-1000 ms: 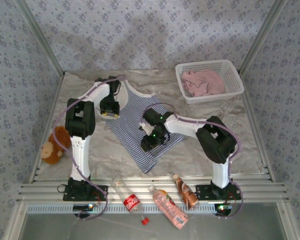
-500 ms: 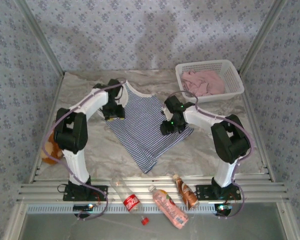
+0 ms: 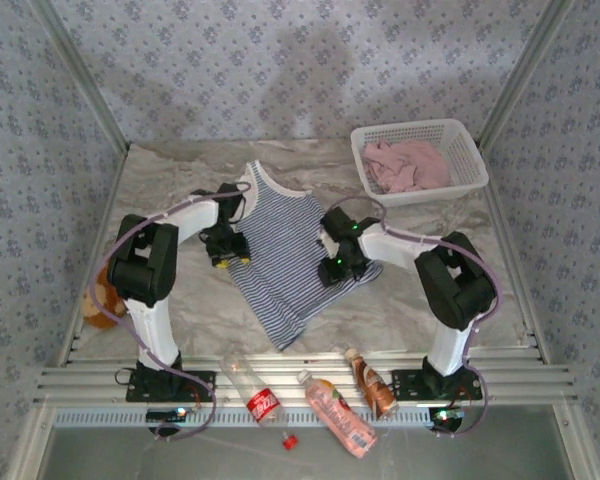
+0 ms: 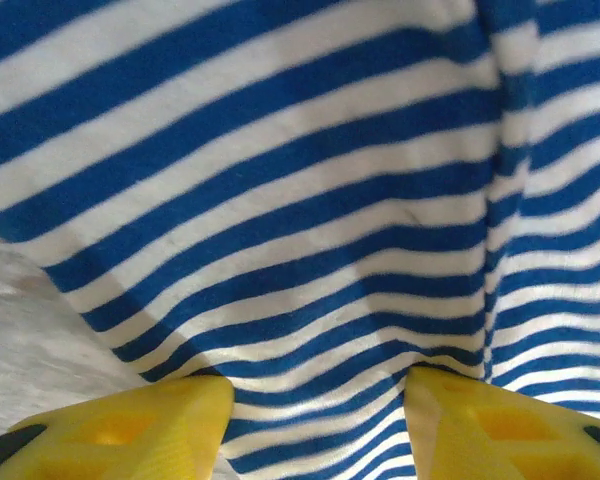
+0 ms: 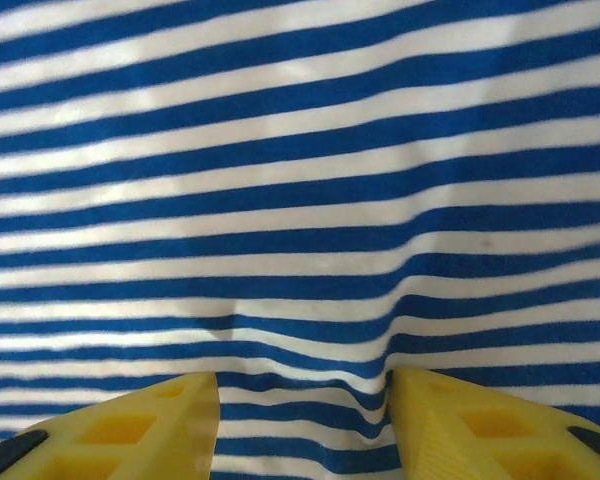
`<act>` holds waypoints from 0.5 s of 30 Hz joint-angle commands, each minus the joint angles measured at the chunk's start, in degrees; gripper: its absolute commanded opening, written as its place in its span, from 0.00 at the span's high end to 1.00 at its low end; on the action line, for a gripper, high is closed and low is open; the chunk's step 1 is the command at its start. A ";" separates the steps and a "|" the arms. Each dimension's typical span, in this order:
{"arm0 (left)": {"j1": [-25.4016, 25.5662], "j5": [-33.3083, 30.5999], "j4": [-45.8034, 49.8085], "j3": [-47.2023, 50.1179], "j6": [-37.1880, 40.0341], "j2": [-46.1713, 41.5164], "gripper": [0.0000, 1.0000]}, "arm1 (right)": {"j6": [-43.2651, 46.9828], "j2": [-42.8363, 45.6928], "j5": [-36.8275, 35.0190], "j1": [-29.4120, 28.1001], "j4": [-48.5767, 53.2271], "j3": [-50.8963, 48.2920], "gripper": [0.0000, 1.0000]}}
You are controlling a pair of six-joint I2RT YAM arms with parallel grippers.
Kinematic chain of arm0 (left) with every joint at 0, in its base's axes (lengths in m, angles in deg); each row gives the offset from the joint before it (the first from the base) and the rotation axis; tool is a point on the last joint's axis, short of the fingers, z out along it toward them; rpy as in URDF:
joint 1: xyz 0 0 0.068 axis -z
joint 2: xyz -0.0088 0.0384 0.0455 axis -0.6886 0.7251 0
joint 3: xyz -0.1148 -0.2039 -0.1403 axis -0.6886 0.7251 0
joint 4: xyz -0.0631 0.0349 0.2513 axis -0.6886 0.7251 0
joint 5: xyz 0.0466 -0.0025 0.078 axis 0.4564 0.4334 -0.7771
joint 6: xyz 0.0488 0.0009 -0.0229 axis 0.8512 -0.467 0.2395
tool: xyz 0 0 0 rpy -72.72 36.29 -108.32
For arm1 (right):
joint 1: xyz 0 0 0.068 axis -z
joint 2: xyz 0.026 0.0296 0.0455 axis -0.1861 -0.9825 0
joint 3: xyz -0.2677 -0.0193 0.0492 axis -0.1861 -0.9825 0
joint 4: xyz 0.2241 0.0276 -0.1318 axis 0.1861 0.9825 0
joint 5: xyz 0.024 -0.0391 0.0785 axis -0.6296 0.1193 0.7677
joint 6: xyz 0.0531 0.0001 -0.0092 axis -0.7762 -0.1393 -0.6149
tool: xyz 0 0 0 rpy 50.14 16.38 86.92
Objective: Fold and stack the tank tops
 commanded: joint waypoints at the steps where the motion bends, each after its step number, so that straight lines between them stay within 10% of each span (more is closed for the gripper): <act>1: -3.12 -4.41 1.00 -1.35 6.01 3.68 0.49 | -3.00 -1.21 3.31 -4.75 3.57 -1.49 0.49; 15: -4.55 -7.49 7.50 -15.92 13.38 10.68 0.47 | -0.15 -1.57 5.72 -10.46 7.83 3.95 0.48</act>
